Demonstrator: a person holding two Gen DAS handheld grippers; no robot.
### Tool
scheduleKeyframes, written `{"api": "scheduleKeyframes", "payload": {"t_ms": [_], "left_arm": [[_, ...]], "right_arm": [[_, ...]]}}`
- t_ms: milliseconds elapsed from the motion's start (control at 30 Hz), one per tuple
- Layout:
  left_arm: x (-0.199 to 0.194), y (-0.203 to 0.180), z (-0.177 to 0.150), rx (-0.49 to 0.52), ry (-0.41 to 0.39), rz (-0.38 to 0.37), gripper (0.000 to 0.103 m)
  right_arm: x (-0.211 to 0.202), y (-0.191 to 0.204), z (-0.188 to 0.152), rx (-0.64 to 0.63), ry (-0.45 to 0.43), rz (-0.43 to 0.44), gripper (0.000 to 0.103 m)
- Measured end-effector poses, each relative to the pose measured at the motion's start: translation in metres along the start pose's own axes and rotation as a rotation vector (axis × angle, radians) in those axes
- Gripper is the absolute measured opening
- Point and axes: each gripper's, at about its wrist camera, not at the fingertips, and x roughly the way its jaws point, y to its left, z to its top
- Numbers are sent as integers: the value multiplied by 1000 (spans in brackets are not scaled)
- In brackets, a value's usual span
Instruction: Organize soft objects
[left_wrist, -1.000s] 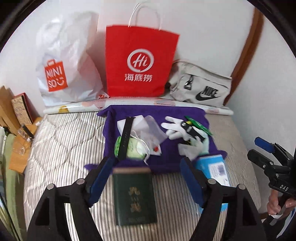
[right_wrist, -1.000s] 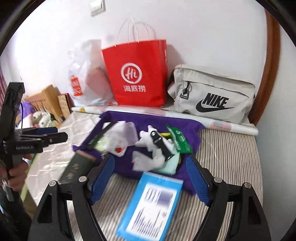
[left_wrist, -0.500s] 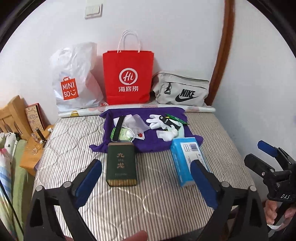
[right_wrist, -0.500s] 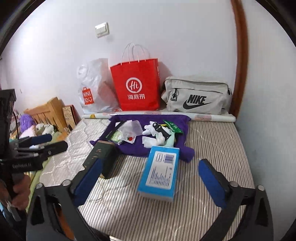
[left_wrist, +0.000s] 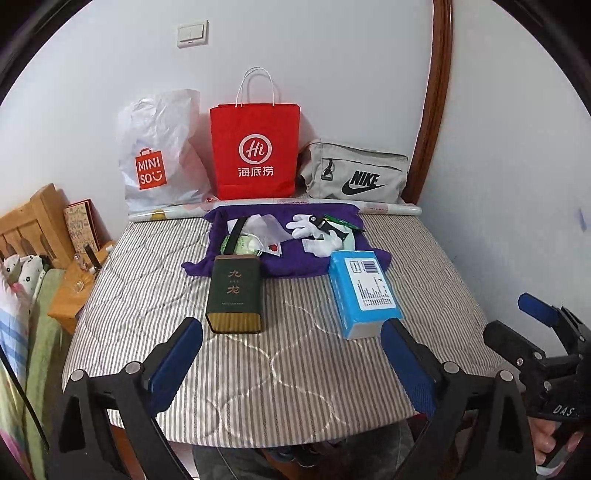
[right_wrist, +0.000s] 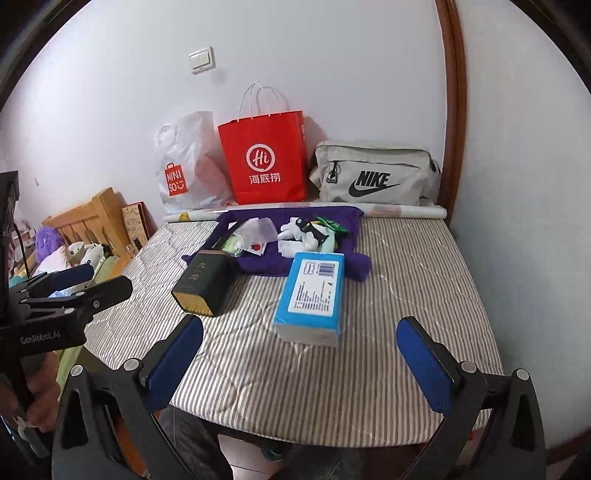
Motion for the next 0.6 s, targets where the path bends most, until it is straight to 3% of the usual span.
{"api": "scheduleKeyframes", "payload": {"t_ms": [600], "left_arm": [[-7,-4,-10,-8,-1,11,98]], "right_arm": [[-12,-5,-10,21,-12,0,103]]}}
